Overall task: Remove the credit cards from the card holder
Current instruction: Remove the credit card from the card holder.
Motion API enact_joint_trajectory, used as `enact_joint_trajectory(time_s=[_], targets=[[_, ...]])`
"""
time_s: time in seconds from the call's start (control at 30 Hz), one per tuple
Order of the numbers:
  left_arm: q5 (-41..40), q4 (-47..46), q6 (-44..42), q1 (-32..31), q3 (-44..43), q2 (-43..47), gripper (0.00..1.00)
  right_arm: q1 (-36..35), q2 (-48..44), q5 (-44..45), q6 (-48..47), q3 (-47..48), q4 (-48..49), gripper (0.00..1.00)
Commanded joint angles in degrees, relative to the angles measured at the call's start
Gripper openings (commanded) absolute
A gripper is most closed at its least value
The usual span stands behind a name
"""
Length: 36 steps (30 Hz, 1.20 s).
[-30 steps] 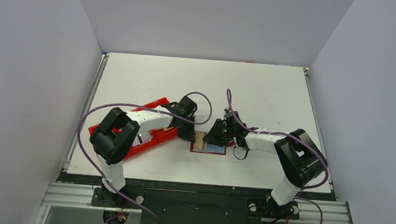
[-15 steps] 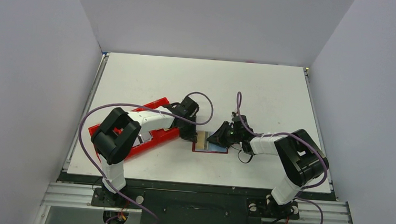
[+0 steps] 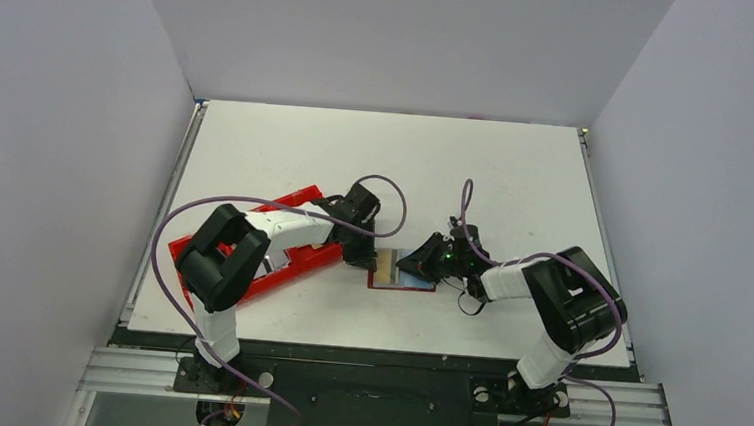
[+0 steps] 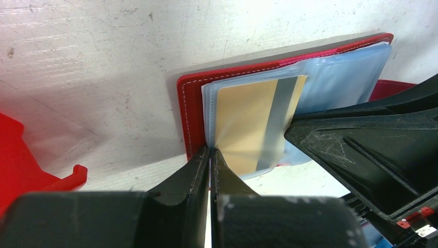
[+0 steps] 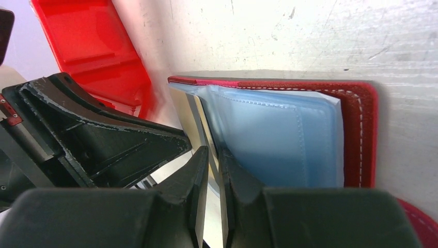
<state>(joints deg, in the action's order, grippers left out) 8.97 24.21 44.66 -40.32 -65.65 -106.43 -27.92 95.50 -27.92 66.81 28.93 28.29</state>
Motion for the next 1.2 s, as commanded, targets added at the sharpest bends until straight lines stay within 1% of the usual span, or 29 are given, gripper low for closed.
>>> enact_joint_trajectory(time_s=[0.0, 0.1, 0.3, 0.47, 0.63, 0.77, 1.17], targets=[[-3.01, 0.86, -0.10, -0.97, 0.46, -3.90, 0.00, -0.05, 0.61, -1.62, 0.89, -0.19, 5.79, 0.10], [-2.86, 0.85, -0.10, -0.94, 0.34, -3.99, 0.00, 0.02, 1.23, -1.68, 0.92, -0.38, 6.12, 0.08], [-2.86, 0.98, -0.04, -0.99, 0.24, -4.12, 0.00, -0.08, 2.10, -1.79, 1.07, -0.37, 6.97, 0.00], [-3.34, 1.58, -0.02, -0.98, 0.29, -4.11, 0.00, 0.12, 1.44, -0.80, -1.10, 0.02, 4.21, 0.00], [-3.75, 1.83, 0.16, -0.91, 0.70, -4.22, 0.00, 0.61, -1.25, 2.20, -5.16, 0.84, -2.82, 0.00], [-3.94, 1.80, 0.25, -0.85, 1.07, -4.25, 0.00, 1.40, -2.94, 3.34, -7.29, 1.17, -6.27, 0.00], [-4.40, 1.66, 0.52, -0.69, 1.90, -3.88, 0.00, 2.53, -3.95, 4.14, -9.61, 1.58, -9.84, 0.00]])
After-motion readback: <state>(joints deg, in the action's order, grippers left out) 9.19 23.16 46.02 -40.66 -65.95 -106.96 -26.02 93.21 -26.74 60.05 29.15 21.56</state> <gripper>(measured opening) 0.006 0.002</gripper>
